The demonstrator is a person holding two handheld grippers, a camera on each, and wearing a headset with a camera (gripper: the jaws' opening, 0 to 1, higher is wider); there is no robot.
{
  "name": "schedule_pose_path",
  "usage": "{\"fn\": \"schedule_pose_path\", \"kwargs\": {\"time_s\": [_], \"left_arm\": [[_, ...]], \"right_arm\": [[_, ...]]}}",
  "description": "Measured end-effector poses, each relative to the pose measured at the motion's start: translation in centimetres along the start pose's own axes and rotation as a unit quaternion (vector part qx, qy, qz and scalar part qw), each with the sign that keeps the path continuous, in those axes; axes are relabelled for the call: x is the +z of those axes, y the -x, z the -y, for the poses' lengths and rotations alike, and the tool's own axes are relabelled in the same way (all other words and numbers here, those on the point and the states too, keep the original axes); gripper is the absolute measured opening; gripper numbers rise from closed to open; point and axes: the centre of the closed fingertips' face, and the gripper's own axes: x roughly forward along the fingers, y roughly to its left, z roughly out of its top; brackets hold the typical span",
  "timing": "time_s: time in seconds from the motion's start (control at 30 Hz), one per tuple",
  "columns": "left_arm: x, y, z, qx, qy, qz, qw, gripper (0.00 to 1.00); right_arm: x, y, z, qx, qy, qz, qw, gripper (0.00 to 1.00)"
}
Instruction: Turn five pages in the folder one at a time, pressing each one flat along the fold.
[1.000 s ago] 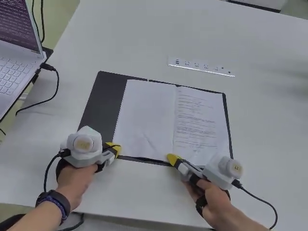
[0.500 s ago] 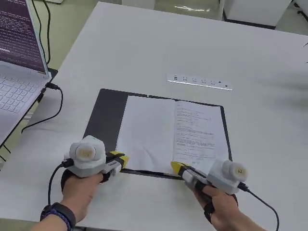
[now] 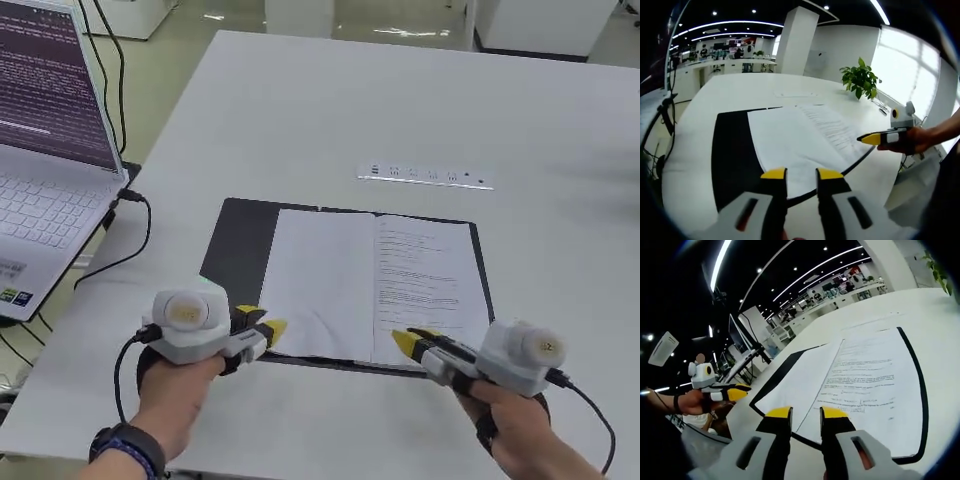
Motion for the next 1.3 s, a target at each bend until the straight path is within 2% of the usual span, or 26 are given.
{"fn": "schedule_pose_path", "kwargs": {"time_s": [0.17, 0.5, 0.63, 0.73, 0.83, 1.0, 1.23, 1.3], "left_arm": [[0.3, 1.0, 0.1, 0.003, -0.012, -0.001, 0.9999, 0.25], [0.6, 2.9, 0.7, 0.006, -0.031, -0.012, 0.9994, 0.34], [0.8, 4.0, 1.0, 0.009, -0.04, -0.017, 0.999, 0.37], [1.1, 4.7, 1.0, 0.012, -0.036, -0.012, 0.9992, 0.4], [1.4, 5.4, 1.1, 0.017, -0.034, -0.005, 0.9993, 0.42], [1.2, 6.5, 1.2, 0.025, -0.027, 0.0, 0.9993, 0.45], [-0.3, 7.8, 2.2, 0.028, -0.033, -0.016, 0.9989, 0.54], [-0.6, 8.0, 2.6, 0.028, -0.033, -0.019, 0.9989, 0.56]], "right_arm": [[0.6, 1.6, 0.3, -0.006, 0.021, 0.0, 0.9998, 0.22], [1.3, 4.5, 1.0, -0.017, 0.058, -0.001, 0.9982, 0.32], [2.3, 5.7, 0.9, -0.021, 0.061, 0.017, 0.9978, 0.36], [2.4, 6.3, 1.1, -0.023, 0.058, 0.021, 0.9978, 0.4], [2.0, 7.0, 1.1, -0.028, 0.061, 0.02, 0.9976, 0.42], [0.5, 8.3, 1.3, -0.034, 0.078, 0.0, 0.9964, 0.46], [-1.2, 10.6, 1.6, -0.046, 0.077, -0.013, 0.9959, 0.54], [-2.1, 11.1, 1.6, -0.05, 0.083, -0.028, 0.9949, 0.58]]}}
